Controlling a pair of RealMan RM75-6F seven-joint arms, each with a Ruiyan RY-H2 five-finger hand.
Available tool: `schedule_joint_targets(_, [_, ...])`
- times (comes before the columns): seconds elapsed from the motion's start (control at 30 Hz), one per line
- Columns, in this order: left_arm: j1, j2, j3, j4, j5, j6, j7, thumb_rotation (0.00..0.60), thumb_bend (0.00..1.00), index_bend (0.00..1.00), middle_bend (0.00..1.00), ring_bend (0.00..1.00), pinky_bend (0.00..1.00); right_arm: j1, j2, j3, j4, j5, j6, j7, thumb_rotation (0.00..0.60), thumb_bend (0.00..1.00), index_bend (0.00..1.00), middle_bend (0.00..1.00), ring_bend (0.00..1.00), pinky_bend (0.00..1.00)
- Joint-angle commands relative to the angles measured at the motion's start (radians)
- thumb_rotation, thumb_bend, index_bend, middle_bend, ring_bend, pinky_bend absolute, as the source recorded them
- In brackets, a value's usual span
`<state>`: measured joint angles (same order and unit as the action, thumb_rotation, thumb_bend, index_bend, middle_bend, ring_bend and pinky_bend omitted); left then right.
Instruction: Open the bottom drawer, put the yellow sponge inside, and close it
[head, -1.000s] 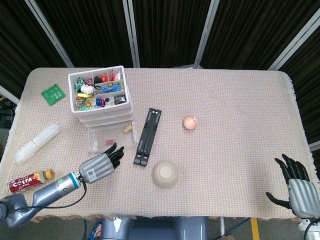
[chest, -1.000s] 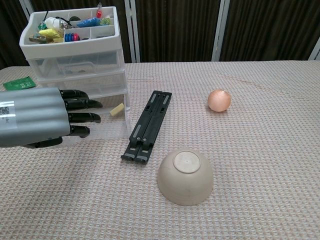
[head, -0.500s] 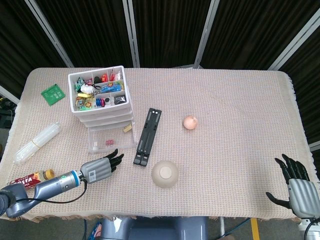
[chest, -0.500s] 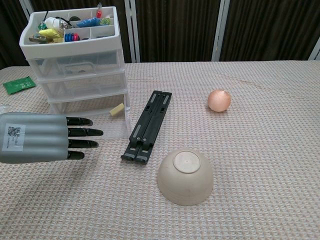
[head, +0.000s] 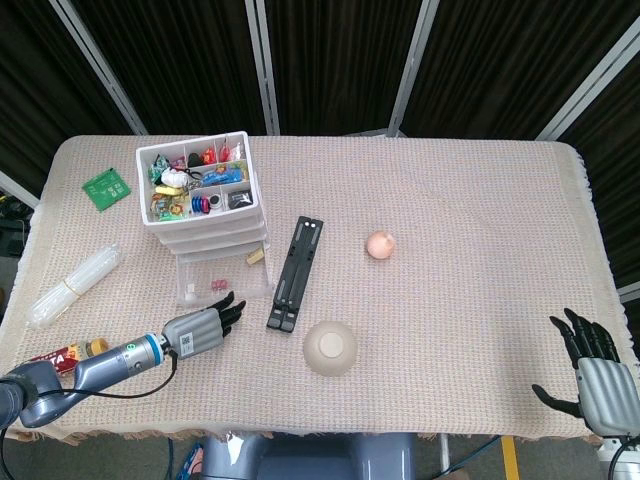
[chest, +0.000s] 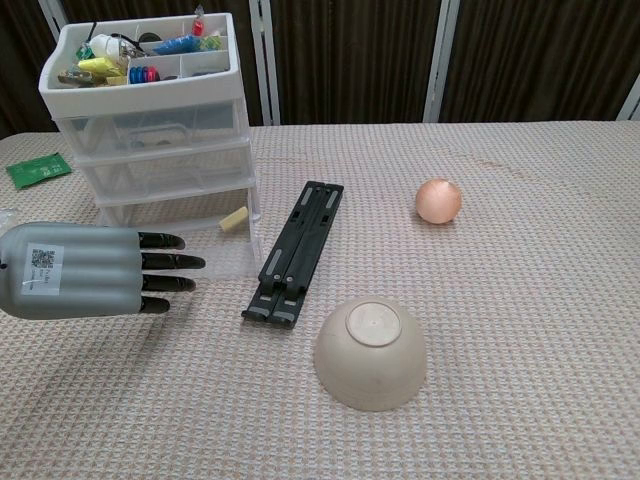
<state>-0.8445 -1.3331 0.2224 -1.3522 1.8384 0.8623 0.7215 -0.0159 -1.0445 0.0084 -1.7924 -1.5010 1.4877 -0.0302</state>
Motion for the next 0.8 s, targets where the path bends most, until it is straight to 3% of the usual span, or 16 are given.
schedule_joint_targets(0.03, [0.001, 0.002, -0.002, 0.004, 0.002, -0.005, 0.001, 0.600, 0.50, 0.33, 0.13, 0.03, 0.13, 0.000, 0.000, 0.000, 0.000, 0.001, -0.001, -0.001, 0.600, 0.06, 0.11, 0.00, 0.00, 0.00])
schedule_joint_targets(0.8, [-0.008, -0.015, -0.013, 0.001, 0.018, -0.064, 0.007, 0.600, 0.50, 0.33, 0.13, 0.03, 0.13, 0.000, 0.000, 0.002, -0.007, 0.008, -0.002, 0.003, 0.600, 0.06, 0.11, 0.00, 0.00, 0.00])
